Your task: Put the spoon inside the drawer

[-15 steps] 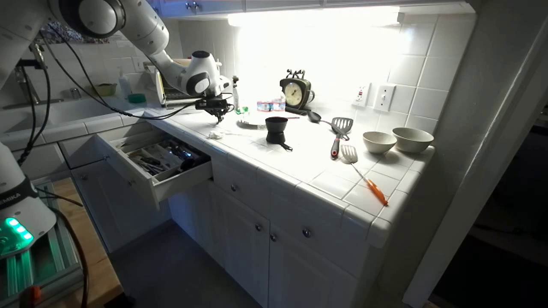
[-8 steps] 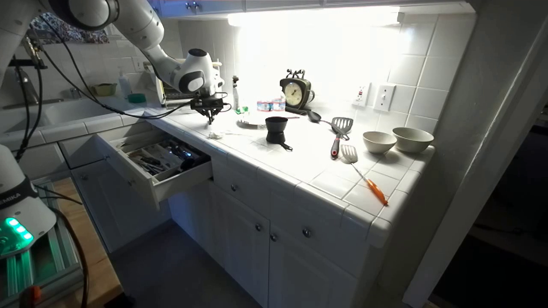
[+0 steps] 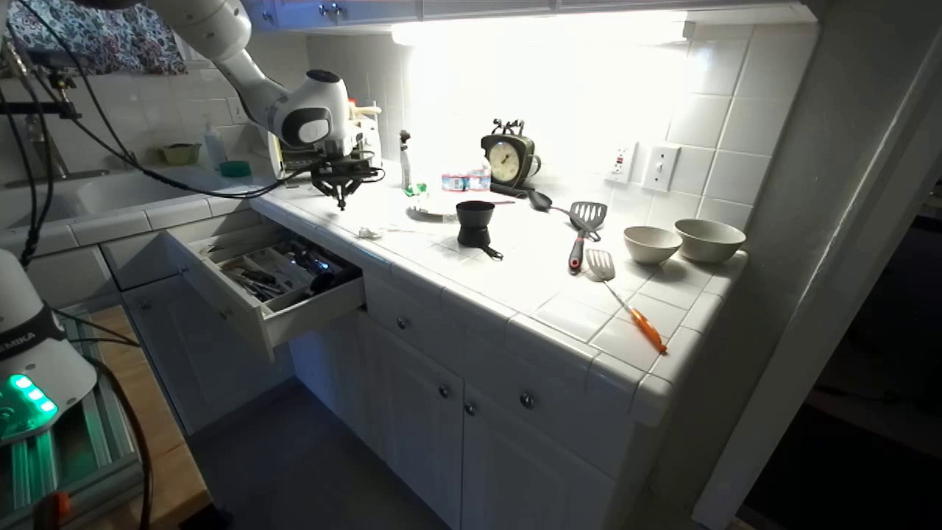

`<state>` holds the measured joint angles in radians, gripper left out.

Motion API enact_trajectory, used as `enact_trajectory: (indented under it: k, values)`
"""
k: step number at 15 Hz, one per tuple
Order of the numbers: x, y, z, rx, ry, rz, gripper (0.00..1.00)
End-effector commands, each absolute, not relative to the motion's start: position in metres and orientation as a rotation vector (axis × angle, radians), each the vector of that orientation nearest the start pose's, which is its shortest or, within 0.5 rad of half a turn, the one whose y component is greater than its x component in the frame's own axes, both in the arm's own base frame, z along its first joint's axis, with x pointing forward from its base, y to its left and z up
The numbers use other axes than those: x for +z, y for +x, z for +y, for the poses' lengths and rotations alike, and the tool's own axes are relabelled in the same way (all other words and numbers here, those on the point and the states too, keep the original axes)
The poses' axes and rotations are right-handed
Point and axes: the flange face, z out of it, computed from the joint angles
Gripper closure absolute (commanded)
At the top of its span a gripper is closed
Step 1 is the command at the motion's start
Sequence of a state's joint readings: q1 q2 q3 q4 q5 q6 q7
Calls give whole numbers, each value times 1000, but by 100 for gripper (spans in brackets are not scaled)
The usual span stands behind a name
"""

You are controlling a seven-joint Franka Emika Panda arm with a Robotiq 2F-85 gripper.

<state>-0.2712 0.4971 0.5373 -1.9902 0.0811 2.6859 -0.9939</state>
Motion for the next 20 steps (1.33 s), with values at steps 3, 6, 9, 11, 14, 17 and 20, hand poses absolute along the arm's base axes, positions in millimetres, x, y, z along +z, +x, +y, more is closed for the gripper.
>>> enact_trajectory:
  k: [3, 6, 9, 11, 14, 17, 20]
  values:
    - [281, 576, 150, -391, -2375, -1699, 98]
    - [283, 560, 154, -322, -2314, -1775, 98]
    - [280, 544, 160, -264, -2268, -1842, 98]
    - [276, 535, 164, -242, -2255, -1879, 98]
    - [270, 521, 170, -229, -2240, -1923, 98]
    - [264, 509, 176, -223, -2229, -1947, 98]
    - [257, 498, 180, -263, -2234, -1951, 98]
